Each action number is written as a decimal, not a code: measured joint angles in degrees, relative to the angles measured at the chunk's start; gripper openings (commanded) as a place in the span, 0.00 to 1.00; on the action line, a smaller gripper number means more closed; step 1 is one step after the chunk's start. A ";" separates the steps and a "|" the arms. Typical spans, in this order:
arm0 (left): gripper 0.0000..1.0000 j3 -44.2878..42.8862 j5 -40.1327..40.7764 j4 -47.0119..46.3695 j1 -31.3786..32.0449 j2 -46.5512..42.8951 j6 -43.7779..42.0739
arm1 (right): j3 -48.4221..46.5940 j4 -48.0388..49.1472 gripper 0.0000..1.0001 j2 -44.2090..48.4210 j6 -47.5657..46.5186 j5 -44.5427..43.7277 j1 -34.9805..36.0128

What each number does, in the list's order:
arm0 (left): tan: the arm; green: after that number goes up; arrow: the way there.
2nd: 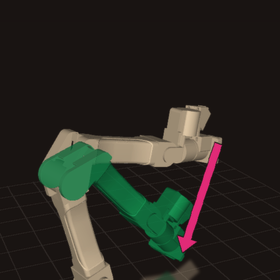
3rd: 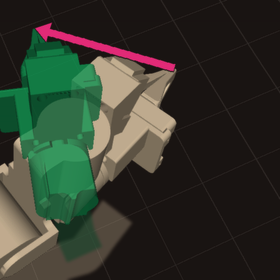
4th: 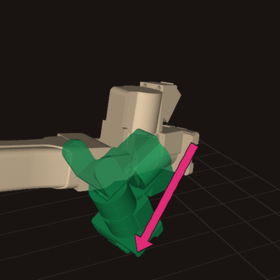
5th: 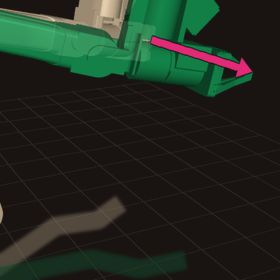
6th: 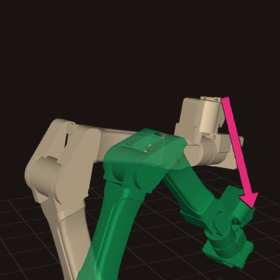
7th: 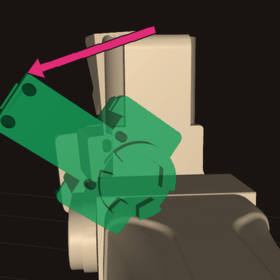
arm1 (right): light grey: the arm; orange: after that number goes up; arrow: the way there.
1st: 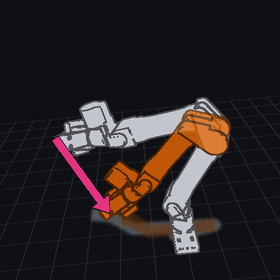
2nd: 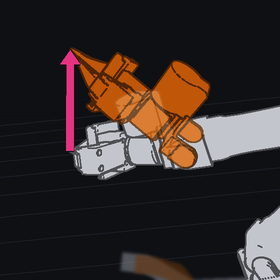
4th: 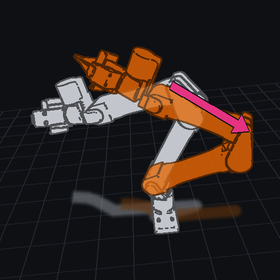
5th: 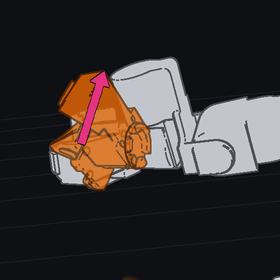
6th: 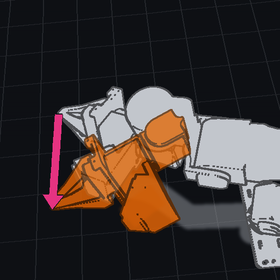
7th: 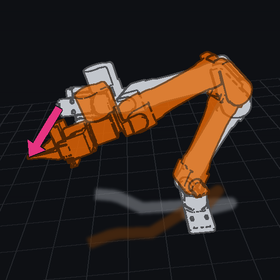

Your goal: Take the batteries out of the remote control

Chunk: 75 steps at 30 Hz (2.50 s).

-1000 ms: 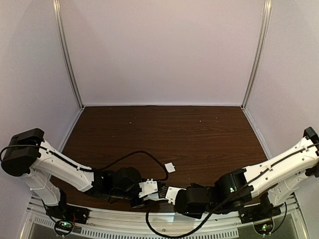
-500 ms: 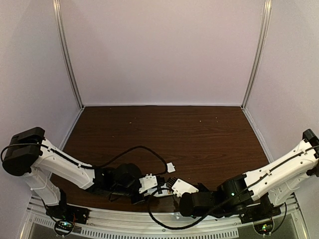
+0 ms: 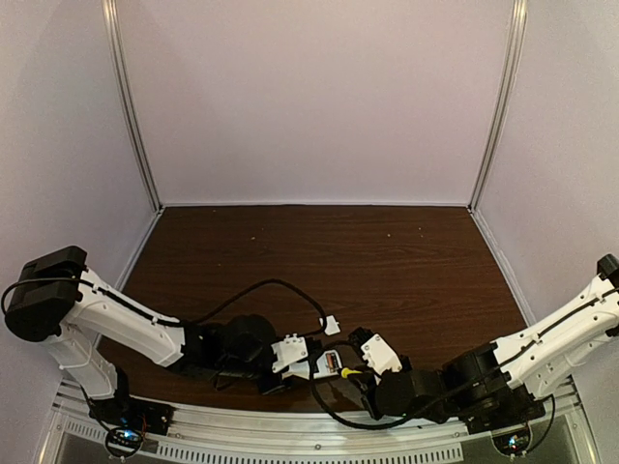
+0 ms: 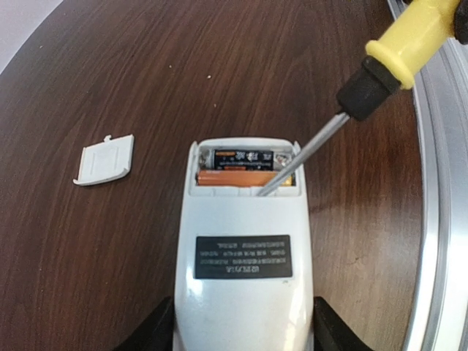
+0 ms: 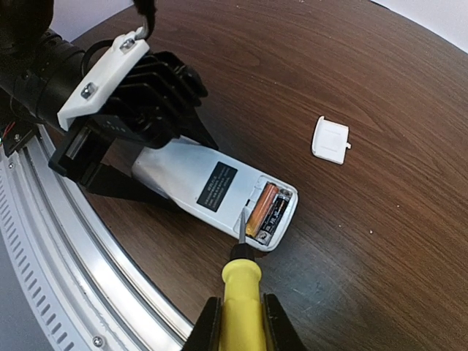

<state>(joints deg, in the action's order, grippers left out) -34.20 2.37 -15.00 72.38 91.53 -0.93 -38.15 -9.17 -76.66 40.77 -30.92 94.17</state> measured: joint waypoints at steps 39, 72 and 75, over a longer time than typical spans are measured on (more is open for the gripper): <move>0.00 -2.03 16.59 -4.90 4.81 6.08 -5.64 | 0.11 -8.83 0.00 2.60 10.03 -9.03 0.04; 0.00 4.07 30.95 -32.02 7.87 13.11 -20.85 | 7.82 3.15 0.00 24.30 -0.35 3.13 -11.80; 0.00 8.63 32.11 -41.88 9.09 14.71 -24.85 | 7.82 1.55 0.00 25.53 -1.29 3.30 -12.35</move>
<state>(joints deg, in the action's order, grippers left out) -25.56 34.48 -56.88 81.47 106.24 -25.78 -30.33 -7.62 -51.13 39.48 -27.62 81.82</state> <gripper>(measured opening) 0.564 0.176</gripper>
